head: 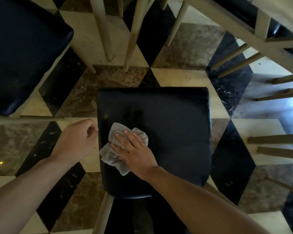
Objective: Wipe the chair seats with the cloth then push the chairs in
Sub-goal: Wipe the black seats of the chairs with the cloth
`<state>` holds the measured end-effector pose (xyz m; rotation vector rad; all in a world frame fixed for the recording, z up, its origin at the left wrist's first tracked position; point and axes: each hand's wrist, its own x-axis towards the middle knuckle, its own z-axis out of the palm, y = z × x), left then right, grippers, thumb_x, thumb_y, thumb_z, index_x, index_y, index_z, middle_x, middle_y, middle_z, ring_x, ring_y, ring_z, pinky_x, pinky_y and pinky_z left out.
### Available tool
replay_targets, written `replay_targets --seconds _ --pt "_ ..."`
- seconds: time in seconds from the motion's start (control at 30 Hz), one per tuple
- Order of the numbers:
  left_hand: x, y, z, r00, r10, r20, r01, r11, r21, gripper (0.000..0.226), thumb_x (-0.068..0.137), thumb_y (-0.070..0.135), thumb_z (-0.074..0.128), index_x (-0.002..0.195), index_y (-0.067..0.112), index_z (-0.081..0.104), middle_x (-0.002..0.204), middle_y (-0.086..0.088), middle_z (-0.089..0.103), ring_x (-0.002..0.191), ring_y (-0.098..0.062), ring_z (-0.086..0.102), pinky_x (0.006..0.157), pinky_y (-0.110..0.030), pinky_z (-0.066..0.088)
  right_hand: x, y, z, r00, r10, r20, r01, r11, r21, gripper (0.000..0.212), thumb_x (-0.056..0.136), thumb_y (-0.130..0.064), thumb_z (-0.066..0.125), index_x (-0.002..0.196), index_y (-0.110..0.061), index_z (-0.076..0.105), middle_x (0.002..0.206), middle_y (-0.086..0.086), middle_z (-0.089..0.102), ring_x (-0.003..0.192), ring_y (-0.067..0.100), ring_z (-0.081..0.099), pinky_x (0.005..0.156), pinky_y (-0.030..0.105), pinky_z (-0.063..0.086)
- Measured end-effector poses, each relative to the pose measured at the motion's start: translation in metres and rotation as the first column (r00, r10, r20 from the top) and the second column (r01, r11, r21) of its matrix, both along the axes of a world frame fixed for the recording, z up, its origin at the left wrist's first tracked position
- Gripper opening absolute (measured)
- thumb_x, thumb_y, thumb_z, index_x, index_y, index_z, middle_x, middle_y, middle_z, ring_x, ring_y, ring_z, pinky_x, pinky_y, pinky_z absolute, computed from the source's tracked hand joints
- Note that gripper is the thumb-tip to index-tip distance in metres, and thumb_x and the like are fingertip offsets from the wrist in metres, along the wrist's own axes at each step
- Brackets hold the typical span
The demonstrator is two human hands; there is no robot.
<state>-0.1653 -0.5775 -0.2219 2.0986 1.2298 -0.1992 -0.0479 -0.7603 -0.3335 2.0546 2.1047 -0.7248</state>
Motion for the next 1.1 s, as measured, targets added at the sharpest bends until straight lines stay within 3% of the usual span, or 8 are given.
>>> replay_targets --seconds 0.2,0.4,0.53,0.67,0.8,0.93,1.03,1.1 --pt "0.024 0.001 0.006 0.997 -0.066 0.025 0.068 0.996 -0.061 0.020 0.096 0.017 0.059 0.082 0.031 0.062 0.062 0.011 0.061 0.059 0.001 0.060 0.045 -0.018 0.033 0.116 -0.067 0.010 0.907 -0.416 0.067 0.417 0.909 0.004 0.063 0.099 -0.030 0.052 0.159 -0.030 0.033 0.170 0.007 0.015 0.156 0.037 0.011 0.126 0.052 0.012" --pt "0.081 -0.029 0.001 0.994 -0.090 0.063 0.094 0.994 -0.057 0.022 0.095 0.014 0.058 0.080 0.029 0.062 0.065 0.011 0.059 0.057 -0.005 0.057 0.049 -0.024 0.035 0.203 -0.083 0.016 0.749 -0.658 0.081 0.657 0.753 0.039 0.052 0.106 -0.048 0.036 0.157 -0.040 0.033 0.169 0.002 0.015 0.154 0.033 0.011 0.125 0.052 0.015" --pt "0.110 -0.047 -0.001 0.986 -0.128 0.111 0.132 0.991 -0.031 0.021 0.093 0.014 0.060 0.080 0.029 0.064 0.063 0.013 0.057 0.068 0.003 0.059 0.051 -0.022 0.035 0.240 -0.071 0.004 0.552 -0.824 -0.130 0.831 0.556 0.001 0.049 0.108 -0.043 0.037 0.156 -0.043 0.032 0.169 0.000 0.009 0.148 0.034 0.027 0.121 0.046 0.028" --pt "0.124 -0.062 -0.007 0.984 -0.148 0.099 0.149 0.989 -0.007 0.021 0.094 0.014 0.062 0.080 0.031 0.063 0.069 0.014 0.060 0.062 -0.003 0.059 0.052 -0.022 0.040 0.258 -0.068 0.003 0.355 -0.874 -0.332 0.915 0.398 -0.069 0.045 0.109 -0.035 0.042 0.154 -0.039 0.038 0.161 0.003 0.030 0.130 0.034 0.052 0.099 0.042 0.047" --pt "0.127 -0.084 -0.004 0.997 -0.072 0.041 0.075 0.995 -0.068 0.024 0.095 0.019 0.061 0.079 0.036 0.060 0.071 0.013 0.063 0.058 -0.004 0.061 0.053 -0.023 0.043 0.235 -0.091 0.015 0.254 -0.935 -0.246 0.954 0.284 -0.096 0.053 0.109 -0.042 0.037 0.160 -0.037 0.024 0.155 0.006 0.039 0.126 0.033 0.054 0.086 0.034 0.040" --pt "0.128 -0.105 0.011 0.996 -0.077 0.036 0.082 0.987 -0.136 0.022 0.098 0.019 0.056 0.082 0.033 0.063 0.066 0.010 0.064 0.053 -0.003 0.060 0.048 -0.025 0.042 0.177 -0.129 0.036 0.182 -0.982 -0.043 0.960 0.187 -0.209 0.061 0.109 -0.045 0.032 0.163 -0.024 0.012 0.160 0.013 0.030 0.140 0.039 0.039 0.111 0.052 0.036" --pt "0.131 -0.118 0.019 0.995 -0.081 0.051 0.089 0.981 -0.171 0.021 0.097 0.020 0.054 0.083 0.032 0.063 0.067 0.010 0.063 0.054 -0.002 0.060 0.046 -0.023 0.040 0.138 -0.153 0.047 0.066 -0.994 0.086 0.940 0.033 -0.340 0.066 0.109 -0.041 0.034 0.163 -0.021 0.002 0.166 0.014 0.018 0.145 0.041 0.032 0.117 0.053 0.030" --pt "0.131 -0.126 0.020 0.991 -0.135 0.012 0.135 0.972 -0.193 0.019 0.097 0.021 0.053 0.084 0.031 0.062 0.069 0.010 0.062 0.055 -0.005 0.060 0.046 -0.020 0.036 0.118 -0.160 0.051 0.076 -0.985 0.156 0.910 0.005 -0.415 0.071 0.108 -0.030 0.040 0.162 -0.017 -0.005 0.169 0.016 0.005 0.150 0.040 0.023 0.120 0.049 0.027"
